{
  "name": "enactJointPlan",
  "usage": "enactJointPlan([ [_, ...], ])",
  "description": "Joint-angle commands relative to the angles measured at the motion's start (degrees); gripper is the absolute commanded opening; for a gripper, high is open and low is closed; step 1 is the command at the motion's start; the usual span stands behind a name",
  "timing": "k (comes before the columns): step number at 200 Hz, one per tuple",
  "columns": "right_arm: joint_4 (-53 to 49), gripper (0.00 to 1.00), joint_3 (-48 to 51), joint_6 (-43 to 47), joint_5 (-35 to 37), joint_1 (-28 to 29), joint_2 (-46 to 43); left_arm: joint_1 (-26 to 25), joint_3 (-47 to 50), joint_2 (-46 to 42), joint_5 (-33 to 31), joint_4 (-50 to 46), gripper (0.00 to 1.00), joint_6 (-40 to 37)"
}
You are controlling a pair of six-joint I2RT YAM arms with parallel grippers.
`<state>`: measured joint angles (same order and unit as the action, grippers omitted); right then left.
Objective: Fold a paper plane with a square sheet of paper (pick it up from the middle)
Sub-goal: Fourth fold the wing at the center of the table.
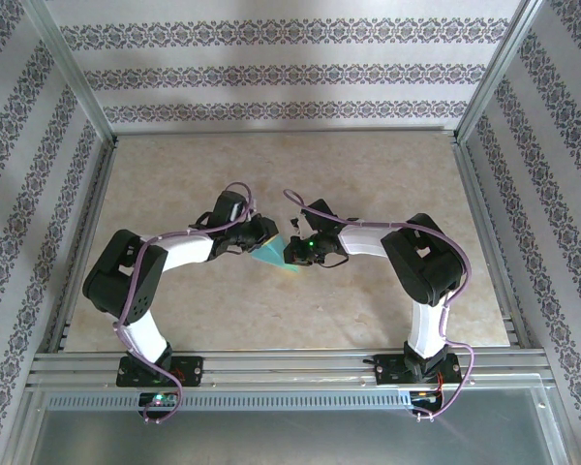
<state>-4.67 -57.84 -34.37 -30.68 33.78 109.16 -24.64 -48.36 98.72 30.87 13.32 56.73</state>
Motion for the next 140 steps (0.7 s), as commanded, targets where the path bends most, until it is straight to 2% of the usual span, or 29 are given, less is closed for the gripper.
enactJointPlan([
  [1, -3.1, 0.07, 1.5, -0.4, 2.8, -0.8, 2.4, 0.2, 1.7, 0.6, 0.6, 0.7, 0.18, -2.5],
  [41, -3.9, 0.07, 1.3, -0.6, 3.0, -0.8, 2.9, -0.3, -0.4, 4.7, 1.5, 1.3, 0.17, -3.7],
  [140, -6.1, 0.07, 1.8, 0.2, 3.9, -1.0, 2.9, 0.2, -1.5, 8.7, -3.7, -2.0, 0.14, -2.9],
])
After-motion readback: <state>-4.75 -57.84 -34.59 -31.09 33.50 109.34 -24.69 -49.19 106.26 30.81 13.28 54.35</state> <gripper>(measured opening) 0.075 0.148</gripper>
